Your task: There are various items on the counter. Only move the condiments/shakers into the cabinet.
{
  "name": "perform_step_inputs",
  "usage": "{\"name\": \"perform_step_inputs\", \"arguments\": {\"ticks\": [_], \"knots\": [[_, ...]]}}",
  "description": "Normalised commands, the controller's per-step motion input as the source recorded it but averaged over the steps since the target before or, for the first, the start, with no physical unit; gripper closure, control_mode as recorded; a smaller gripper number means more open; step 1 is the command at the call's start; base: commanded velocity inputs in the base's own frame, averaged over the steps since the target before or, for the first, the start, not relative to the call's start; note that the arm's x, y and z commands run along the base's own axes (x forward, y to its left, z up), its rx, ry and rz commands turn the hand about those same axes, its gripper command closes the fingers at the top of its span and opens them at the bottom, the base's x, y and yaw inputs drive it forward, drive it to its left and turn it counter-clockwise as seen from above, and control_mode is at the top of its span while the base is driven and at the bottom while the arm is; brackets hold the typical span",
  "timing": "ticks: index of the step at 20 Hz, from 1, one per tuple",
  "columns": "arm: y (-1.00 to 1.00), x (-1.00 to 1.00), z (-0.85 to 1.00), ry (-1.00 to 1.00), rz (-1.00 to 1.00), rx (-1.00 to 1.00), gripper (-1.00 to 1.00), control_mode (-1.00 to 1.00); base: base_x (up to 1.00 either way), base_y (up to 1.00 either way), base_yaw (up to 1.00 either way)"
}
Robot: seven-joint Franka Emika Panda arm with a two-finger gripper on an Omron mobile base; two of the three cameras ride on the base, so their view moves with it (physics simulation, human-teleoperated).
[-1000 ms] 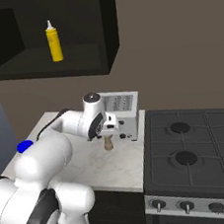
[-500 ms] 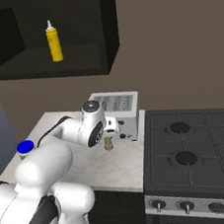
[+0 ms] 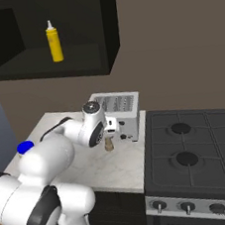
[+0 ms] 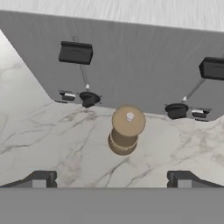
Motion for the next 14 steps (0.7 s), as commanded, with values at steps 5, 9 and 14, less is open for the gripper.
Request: {"name": "perform_step_inputs", "arguments": {"ticks": [5, 9, 14], "knots": [[-0.02, 0.19, -0.06, 0.00, 0.00, 0.00, -1.00, -1.00, 0.00, 0.00, 0.00], [-0.13, 0.08, -0.12, 0.00, 0.00, 0.00, -1.00, -1.00, 0.00, 0.00, 0.00], [-0.01, 0.14, -0.08, 0.00, 0.00, 0.00, -1.00, -1.00, 0.00, 0.00, 0.00]]}}
